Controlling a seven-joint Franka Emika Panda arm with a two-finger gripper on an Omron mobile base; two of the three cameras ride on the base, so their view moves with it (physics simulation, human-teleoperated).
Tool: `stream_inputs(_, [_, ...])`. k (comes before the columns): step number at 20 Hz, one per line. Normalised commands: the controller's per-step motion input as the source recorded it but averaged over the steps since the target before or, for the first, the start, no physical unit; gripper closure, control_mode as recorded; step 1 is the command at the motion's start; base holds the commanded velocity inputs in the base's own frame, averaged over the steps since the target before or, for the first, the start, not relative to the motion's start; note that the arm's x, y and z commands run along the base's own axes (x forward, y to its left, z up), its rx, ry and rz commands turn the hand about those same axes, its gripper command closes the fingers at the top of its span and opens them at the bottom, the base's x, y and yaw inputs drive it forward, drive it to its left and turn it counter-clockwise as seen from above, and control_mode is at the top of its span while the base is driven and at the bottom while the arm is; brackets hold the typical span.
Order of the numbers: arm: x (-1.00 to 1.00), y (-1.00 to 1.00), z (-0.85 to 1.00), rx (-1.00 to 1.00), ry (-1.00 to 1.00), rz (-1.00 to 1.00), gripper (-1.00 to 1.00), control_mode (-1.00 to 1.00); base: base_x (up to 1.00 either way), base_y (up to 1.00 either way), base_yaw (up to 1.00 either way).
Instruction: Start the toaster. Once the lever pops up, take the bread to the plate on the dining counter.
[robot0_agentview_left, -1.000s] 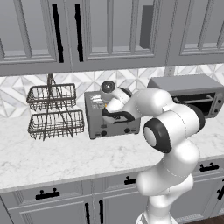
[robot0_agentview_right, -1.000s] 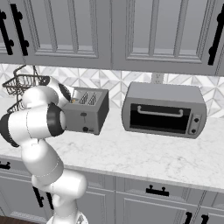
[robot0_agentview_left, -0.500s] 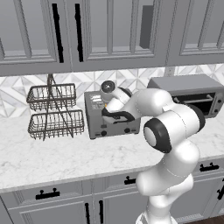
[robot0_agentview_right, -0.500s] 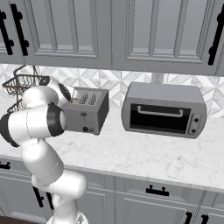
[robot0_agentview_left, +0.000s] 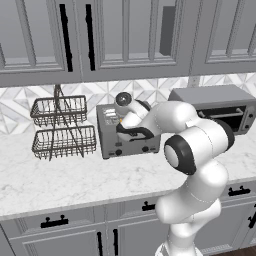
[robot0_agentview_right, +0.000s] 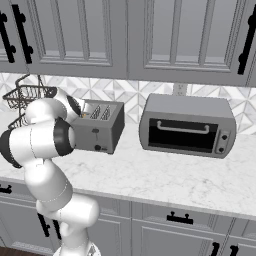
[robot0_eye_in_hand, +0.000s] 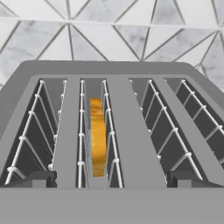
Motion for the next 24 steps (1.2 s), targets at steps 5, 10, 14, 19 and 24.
stream_inputs(5, [0.0,0.0,0.0,0.0,0.0,0.0,-1.0,-1.0,0.0,0.0,0.0])
stream_inputs(10, [0.0,0.0,0.0,0.0,0.0,0.0,-1.0,-1.0,0.0,0.0,0.0])
stream_inputs(14, [0.0,0.0,0.0,0.0,0.0,0.0,-1.0,-1.0,0.0,0.0,0.0])
stream_inputs(19, [0.0,0.0,0.0,0.0,0.0,0.0,-1.0,-1.0,0.0,0.0,0.0])
stream_inputs(24, [0.0,0.0,0.0,0.0,0.0,0.0,-1.0,-1.0,0.0,0.0,0.0])
